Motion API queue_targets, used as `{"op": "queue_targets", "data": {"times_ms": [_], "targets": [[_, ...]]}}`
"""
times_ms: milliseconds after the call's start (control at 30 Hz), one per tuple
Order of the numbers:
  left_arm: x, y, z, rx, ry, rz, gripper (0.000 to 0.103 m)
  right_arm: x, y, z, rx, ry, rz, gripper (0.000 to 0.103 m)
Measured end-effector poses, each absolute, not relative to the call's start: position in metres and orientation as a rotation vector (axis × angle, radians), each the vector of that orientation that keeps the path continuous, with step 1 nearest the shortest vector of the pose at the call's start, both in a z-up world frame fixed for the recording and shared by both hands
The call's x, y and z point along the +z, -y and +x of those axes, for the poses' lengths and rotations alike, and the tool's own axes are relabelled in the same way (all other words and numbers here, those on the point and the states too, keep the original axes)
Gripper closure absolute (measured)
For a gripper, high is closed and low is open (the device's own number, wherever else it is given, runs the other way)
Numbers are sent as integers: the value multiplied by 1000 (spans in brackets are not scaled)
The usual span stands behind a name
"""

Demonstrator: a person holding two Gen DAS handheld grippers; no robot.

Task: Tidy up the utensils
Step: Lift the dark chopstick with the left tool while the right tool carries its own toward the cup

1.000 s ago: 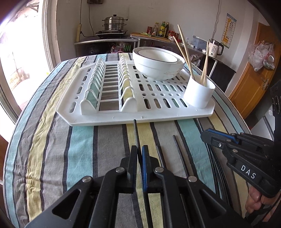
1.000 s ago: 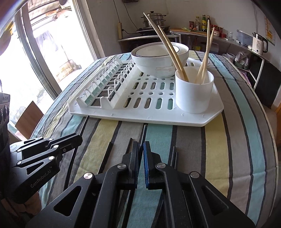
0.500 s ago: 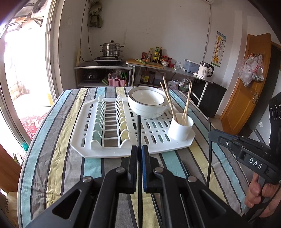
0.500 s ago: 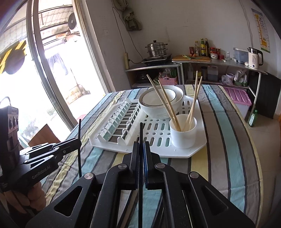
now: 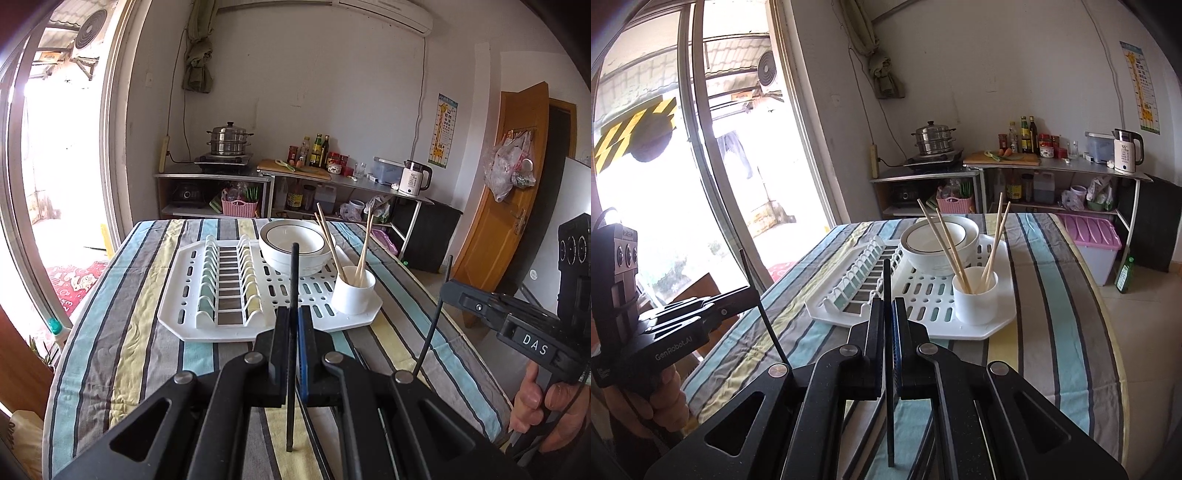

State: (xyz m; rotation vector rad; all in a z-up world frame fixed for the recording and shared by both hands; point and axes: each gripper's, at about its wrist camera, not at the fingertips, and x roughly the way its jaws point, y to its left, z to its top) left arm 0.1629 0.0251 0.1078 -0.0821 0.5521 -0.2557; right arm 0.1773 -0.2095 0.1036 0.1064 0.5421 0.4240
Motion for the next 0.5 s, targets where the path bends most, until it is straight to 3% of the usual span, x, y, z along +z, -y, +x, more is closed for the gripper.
{"op": "queue_targets", "data": {"times_ms": [500], "targets": [[126,-19,165,-265,-533,-68,99,128,226,175,398,-472,102,99]]}}
